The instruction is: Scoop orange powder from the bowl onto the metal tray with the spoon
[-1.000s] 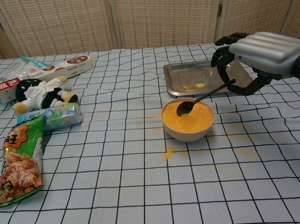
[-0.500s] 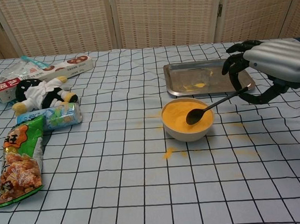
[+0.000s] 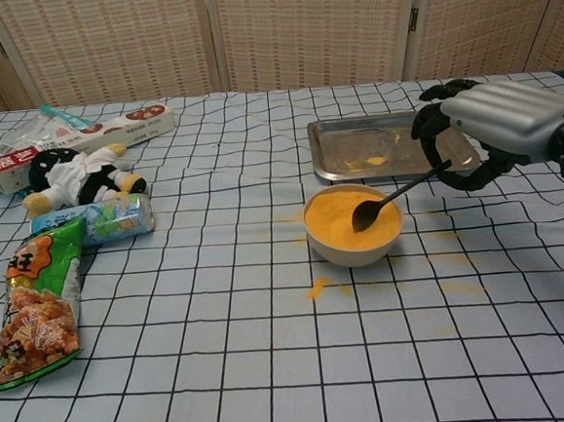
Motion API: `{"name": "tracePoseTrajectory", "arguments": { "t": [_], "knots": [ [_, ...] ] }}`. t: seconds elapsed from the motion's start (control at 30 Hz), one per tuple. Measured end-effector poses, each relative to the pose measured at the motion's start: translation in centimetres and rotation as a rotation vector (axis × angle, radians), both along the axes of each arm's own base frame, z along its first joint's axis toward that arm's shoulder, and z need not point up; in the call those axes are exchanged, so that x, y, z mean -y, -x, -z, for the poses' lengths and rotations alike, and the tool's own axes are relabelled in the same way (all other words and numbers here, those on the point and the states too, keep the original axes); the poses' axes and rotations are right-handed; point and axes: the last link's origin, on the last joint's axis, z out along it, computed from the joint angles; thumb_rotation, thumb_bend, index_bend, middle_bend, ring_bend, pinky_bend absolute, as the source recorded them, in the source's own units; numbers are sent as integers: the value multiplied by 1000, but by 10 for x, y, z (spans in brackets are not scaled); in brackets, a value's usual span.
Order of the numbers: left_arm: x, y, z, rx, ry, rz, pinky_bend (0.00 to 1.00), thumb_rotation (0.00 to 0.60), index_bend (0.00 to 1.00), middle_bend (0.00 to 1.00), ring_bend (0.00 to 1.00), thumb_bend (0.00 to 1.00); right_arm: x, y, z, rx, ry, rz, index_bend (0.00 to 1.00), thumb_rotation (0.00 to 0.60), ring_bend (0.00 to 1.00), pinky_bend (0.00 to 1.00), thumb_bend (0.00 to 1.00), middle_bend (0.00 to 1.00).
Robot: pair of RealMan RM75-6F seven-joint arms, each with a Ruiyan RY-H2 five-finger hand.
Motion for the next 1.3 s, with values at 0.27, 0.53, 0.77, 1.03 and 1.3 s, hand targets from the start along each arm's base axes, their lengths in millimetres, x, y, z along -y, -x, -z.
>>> {"name": "tracePoseTrajectory", "arguments": {
  "t": [0.27,0.53,0.77,1.03,1.3],
  "knots": [
    [1,0,-1,0,-5,4,145,600,0,0,0,445,6,-8,2,49,18,-18,1000,600,26,54,366,263],
    [2,-2,1,-8,-3,9,146,600,0,0,0,445,-18,-6,-9,65,-6,-55,1000,600,26,54,365,263],
    [3,-3,2,-9,-1,12,146,600,0,0,0,445,-30,3,-9,29,-40,-37,1000,600,26,54,366,263],
    [2,-1,0,-3,-5,5,146,600,0,0,0,445,-19,-2,5,16,-13,-21,1000,600,27,59,366,263],
    [1,0,-1,1,-6,1,146,600,0,0,0,445,-4,-13,16,28,36,7,1000,600,26,59,366,263]
  ]
}}
